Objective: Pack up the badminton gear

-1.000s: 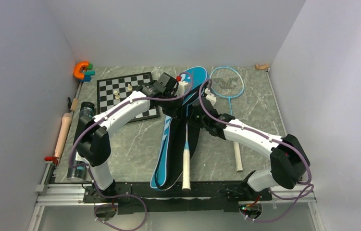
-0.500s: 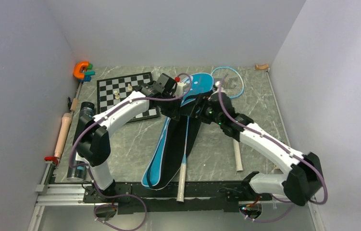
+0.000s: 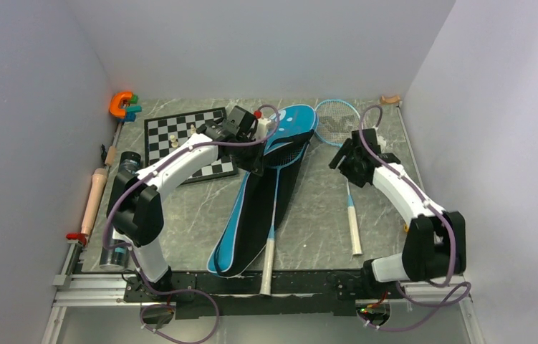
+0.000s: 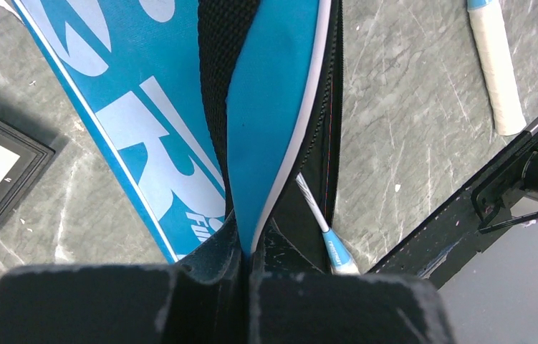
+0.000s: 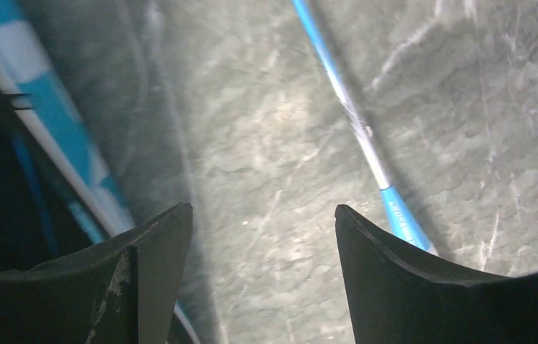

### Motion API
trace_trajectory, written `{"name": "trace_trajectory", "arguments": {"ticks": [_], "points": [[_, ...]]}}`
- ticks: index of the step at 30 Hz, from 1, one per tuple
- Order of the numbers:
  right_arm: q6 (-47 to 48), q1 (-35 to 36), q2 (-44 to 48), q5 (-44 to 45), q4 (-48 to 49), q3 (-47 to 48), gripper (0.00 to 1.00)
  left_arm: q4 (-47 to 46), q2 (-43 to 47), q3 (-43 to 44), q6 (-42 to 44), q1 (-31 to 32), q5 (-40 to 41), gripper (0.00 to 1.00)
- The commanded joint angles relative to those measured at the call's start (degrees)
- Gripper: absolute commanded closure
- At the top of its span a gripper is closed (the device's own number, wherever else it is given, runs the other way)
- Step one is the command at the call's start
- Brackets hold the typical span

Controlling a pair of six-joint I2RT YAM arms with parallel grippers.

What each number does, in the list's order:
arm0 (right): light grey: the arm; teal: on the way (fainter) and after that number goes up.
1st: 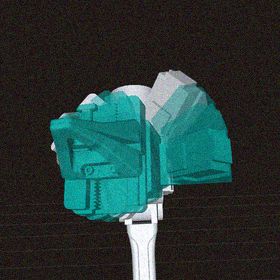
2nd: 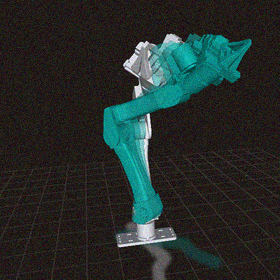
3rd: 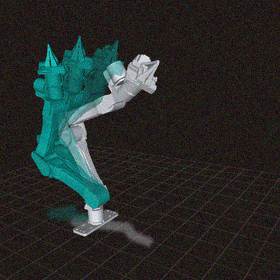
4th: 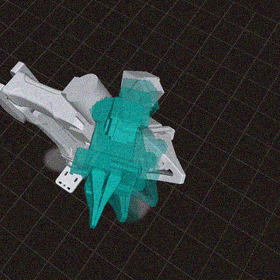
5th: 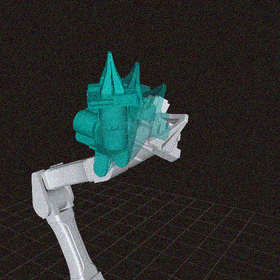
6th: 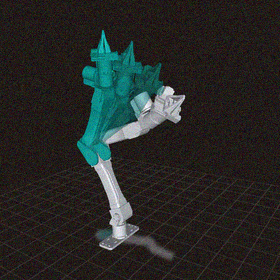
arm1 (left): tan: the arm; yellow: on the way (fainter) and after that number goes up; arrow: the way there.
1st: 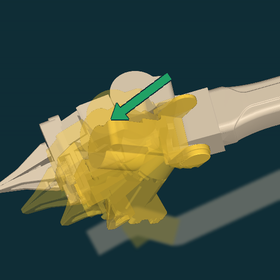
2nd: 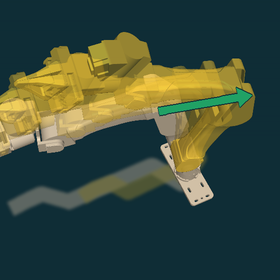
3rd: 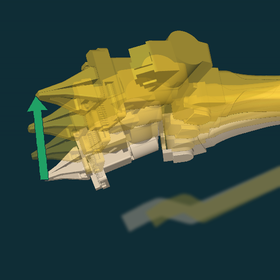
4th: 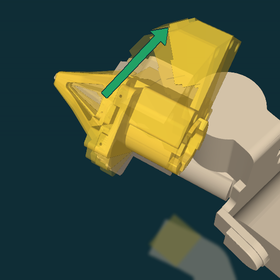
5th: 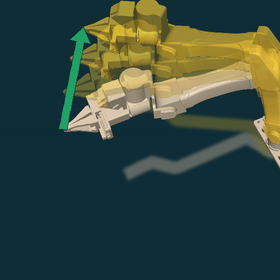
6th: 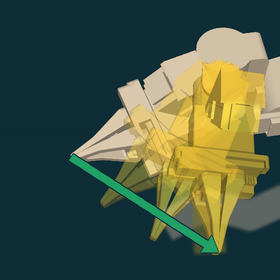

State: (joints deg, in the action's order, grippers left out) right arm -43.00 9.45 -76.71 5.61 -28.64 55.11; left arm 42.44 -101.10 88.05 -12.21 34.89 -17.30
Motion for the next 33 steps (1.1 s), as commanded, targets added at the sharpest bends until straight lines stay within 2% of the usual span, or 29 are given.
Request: {"name": "trace_trajectory", "arguments": {"ticks": [1,12,22,28,33], "points": [[2.86,0.03,-6.48,4.95,-2.68,1.39,0.25,-3.76,3.55,0.02,0.07,-1.61,-1.41,1.00],[6.24,-0.31,-19.93,14.18,-1.77,9.74,0.36,-3.60,3.62,-0.25,0.42,-2.63,-2.68,1.00],[6.08,-1.54,-26.11,14.46,-0.77,11.12,0.39,-3.86,3.17,-0.70,0.51,-2.64,-3.42,1.00],[3.83,-1.02,-26.18,7.21,1.34,9.39,0.60,-3.32,2.63,-0.03,0.88,-2.47,-3.09,1.00],[0.61,2.46,-24.58,4.21,1.43,9.91,0.82,-3.60,3.07,-0.61,1.25,-2.48,-2.78,1.00]]}}
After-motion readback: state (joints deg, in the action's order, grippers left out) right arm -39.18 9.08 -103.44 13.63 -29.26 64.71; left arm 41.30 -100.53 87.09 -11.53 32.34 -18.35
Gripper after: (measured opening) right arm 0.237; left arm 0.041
